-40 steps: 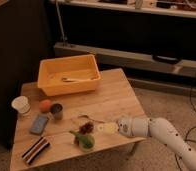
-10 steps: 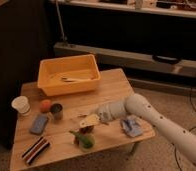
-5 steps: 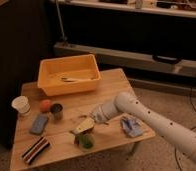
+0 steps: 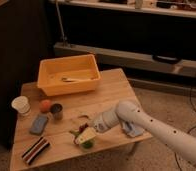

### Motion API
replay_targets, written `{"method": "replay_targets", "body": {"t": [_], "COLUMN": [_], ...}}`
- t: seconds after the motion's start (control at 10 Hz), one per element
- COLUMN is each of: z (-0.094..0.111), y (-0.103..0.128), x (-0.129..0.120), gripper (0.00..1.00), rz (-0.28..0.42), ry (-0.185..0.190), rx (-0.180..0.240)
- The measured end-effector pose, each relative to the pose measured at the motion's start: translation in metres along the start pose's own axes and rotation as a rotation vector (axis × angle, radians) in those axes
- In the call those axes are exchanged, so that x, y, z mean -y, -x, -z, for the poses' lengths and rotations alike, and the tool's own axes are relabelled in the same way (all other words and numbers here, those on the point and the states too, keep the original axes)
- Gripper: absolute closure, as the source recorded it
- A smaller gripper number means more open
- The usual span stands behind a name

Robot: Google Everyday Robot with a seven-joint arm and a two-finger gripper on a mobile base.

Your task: Place pepper in table surface

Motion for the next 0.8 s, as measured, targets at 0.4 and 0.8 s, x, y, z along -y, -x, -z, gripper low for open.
{"method": "replay_targets", "body": {"t": [0.4, 0.8], "z": [-0.020, -0.043], "y": [-0.006, -0.012], "x": [0.012, 0.023], "gripper": [0.20, 0.41], "rz": [0.070, 0.131], "ry": [-0.011, -0.024], "rx": [0.005, 0.026]}}
